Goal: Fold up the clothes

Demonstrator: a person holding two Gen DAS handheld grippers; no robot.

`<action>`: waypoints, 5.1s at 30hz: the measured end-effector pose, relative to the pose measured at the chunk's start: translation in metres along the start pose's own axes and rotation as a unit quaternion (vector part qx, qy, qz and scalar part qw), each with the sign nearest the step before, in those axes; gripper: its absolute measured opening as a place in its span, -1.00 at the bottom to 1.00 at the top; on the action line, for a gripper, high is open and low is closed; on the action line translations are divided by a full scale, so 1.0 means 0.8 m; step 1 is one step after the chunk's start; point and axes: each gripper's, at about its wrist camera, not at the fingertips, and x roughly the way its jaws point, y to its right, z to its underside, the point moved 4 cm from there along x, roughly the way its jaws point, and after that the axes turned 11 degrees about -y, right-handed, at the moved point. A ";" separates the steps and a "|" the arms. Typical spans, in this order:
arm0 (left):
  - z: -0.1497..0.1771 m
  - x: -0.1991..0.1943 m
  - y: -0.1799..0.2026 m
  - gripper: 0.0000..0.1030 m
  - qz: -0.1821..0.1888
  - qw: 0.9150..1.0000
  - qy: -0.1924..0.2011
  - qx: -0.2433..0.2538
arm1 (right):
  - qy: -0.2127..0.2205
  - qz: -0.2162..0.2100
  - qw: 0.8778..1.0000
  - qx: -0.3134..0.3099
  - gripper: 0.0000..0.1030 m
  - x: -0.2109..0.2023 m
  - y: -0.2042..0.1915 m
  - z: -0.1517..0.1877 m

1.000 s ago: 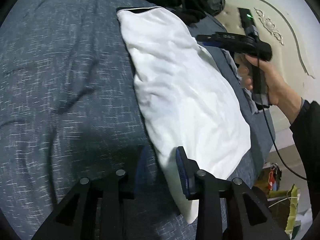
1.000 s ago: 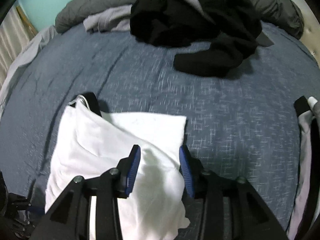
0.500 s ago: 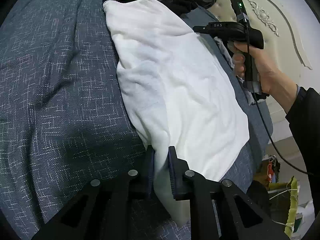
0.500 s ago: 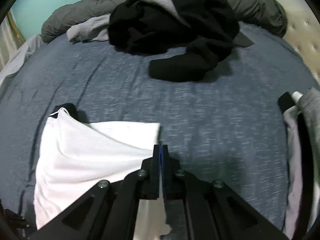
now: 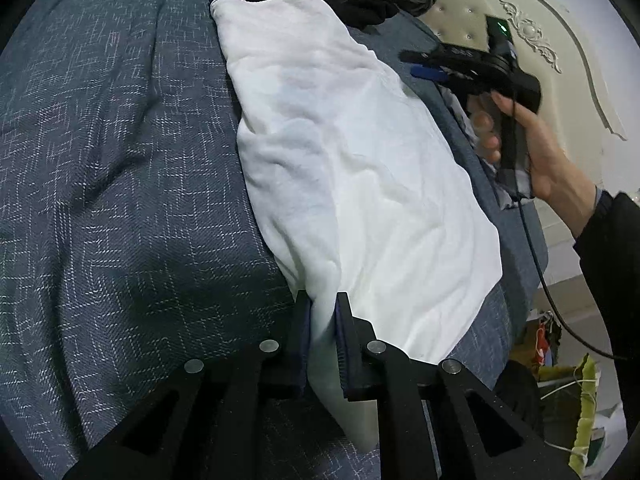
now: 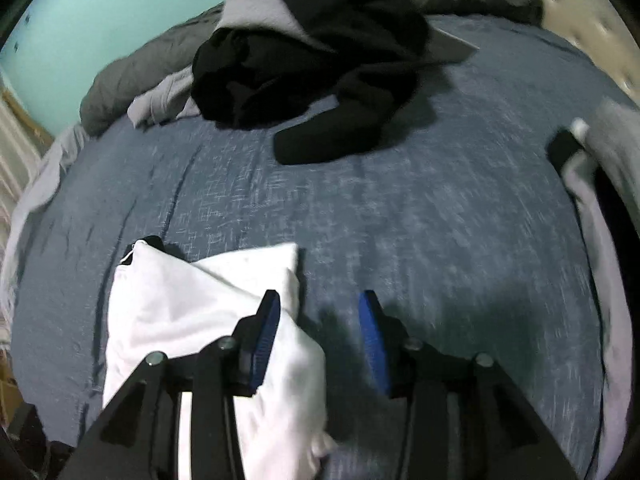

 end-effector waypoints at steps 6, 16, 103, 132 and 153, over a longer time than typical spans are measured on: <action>0.001 0.001 0.005 -0.76 -0.008 1.000 0.002 0.003 | -0.033 -0.027 0.999 -0.011 -0.20 0.003 0.004 0.042; 0.000 -0.013 -0.011 -0.76 -0.010 1.000 0.000 0.007 | -0.024 -0.013 0.999 0.022 -0.98 0.005 0.021 0.051; 0.059 -0.004 0.007 -0.27 0.025 0.996 -0.004 -0.091 | -0.165 -0.100 0.981 0.025 -0.07 -0.053 -0.031 0.304; -0.020 -0.141 0.098 -0.91 0.002 0.997 0.079 -0.005 | -0.071 -0.156 0.985 -0.025 -0.88 -0.173 -0.057 0.213; -0.237 -0.278 0.216 -0.92 -0.012 0.986 0.160 0.050 | 0.035 -0.114 0.990 -0.075 -0.89 -0.326 -0.073 -0.017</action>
